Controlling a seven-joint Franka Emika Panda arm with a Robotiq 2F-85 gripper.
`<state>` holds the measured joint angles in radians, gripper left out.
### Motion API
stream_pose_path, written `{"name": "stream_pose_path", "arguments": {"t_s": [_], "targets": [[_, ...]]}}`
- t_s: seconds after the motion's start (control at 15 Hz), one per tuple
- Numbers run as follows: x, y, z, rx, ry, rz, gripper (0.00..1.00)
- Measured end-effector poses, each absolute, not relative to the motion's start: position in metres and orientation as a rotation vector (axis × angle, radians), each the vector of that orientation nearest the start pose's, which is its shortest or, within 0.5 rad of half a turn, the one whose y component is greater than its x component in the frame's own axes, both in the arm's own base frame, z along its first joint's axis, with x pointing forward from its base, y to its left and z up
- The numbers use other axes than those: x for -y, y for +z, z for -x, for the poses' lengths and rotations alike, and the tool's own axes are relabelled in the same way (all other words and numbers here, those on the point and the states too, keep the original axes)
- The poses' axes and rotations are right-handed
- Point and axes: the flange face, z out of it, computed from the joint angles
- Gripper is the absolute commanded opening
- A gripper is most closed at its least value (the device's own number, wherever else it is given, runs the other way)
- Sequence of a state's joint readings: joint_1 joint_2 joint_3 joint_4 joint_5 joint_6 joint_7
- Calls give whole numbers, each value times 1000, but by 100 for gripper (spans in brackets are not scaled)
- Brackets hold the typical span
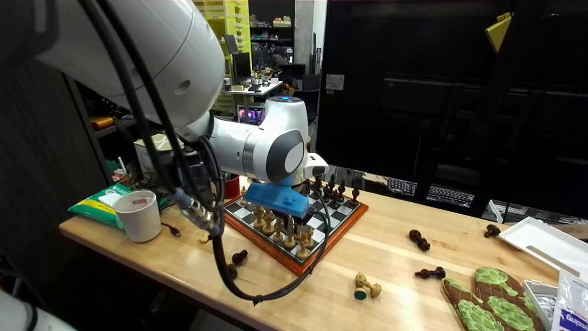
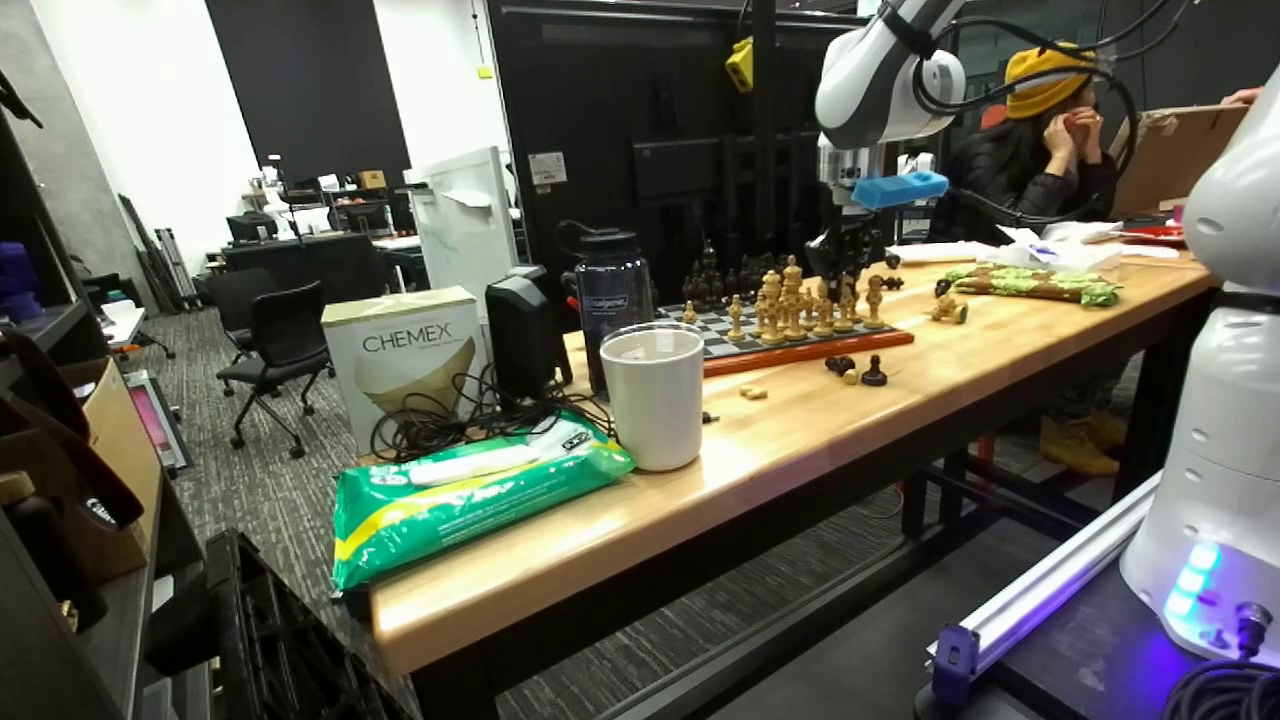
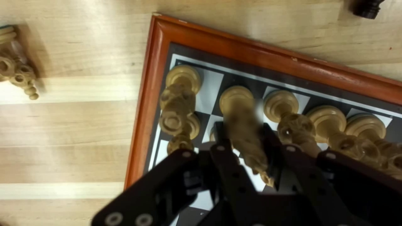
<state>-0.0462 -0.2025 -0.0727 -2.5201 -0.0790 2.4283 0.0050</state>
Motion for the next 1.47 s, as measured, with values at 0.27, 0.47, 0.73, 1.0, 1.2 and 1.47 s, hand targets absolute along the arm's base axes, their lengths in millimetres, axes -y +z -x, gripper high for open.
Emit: {"name": "stream_pose_path", "arguments": {"t_s": [0.27, 0.47, 0.73, 1.0, 1.2, 1.47], "targets": [[54, 362, -451, -106, -173, 3182, 27], [54, 362, -451, -106, -173, 3182, 27], [54, 362, -451, -106, -173, 3182, 27], [54, 362, -451, -107, -173, 3182, 7], [54, 362, -451, -107, -173, 3182, 7], [54, 362, -451, -107, -173, 3182, 7]]}}
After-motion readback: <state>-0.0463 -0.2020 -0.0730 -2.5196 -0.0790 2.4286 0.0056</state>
